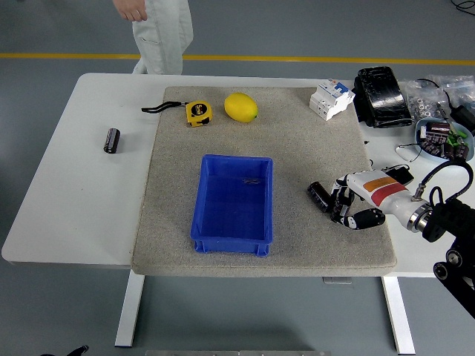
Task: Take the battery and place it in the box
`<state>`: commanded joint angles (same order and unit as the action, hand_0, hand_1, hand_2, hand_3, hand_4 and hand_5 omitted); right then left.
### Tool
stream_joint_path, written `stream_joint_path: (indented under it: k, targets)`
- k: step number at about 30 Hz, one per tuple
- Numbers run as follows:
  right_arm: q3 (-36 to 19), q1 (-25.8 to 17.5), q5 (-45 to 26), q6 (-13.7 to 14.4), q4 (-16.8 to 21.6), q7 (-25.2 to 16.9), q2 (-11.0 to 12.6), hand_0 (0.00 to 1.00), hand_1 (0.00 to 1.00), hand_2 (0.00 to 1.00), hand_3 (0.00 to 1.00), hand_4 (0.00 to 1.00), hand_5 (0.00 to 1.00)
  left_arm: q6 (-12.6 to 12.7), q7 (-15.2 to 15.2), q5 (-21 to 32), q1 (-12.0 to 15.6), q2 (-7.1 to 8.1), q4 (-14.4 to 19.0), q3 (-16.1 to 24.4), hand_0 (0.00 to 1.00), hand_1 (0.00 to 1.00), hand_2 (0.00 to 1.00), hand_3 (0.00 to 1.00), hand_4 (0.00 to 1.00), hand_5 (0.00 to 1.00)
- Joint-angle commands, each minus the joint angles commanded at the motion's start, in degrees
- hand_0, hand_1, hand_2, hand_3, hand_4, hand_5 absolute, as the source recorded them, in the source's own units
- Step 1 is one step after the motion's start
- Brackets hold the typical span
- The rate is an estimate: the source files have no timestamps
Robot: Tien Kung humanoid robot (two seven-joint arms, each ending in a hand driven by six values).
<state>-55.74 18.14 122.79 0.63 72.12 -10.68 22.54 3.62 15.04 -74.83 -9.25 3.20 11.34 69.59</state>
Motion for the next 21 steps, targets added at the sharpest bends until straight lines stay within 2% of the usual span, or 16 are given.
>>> stream_joint_path:
  k: [1,2,7,8,21]
  targets:
    - [0.02,0.01,-0.09,0.06,0.00,0.01,0.02,0.360,0.402,0.458,0.476,0.818,0.112,0.00,0.01,-0.12,0.01,0.00,0.00,0.10,0.716,0.674,0.796,0.792,0.754,0.778]
    - [0.02,0.02,-0.15,0.08,0.01,0.01,0.04,0.351,0.393,0.448,0.469,0.886,0.122,0.00,0.01,-0.19,0.03,0.00,0.00,0.17,0.716,0.673,0.796,0.791,0.751,0.776]
    - [-0.05,0.00,-0.38,0.03,0.16,-0.02,0.10,0.351,0.393,0.448,0.469,0.886,0.122,-0.09,-0.04,-0.37,0.09,0.02,-0.03,0.25,0.716,0.673,0.796,0.791,0.751,0.776]
    - [-0.08,0.01,-0.42,0.01,0.20,-0.03,0.13,0.354,0.386,0.443,0.467,0.922,0.084,-0.11,-0.06,-0.37,0.08,0.03,-0.04,0.23,0.716,0.672,0.796,0.792,0.752,0.778]
    - [-0.36,0.20,-0.58,-0.11,0.37,-0.14,0.42,0.335,0.379,0.433,0.464,0.953,0.040,-0.14,-0.17,-0.02,-0.07,0.10,-0.08,-0.18,0.714,0.670,0.796,0.791,0.752,0.779]
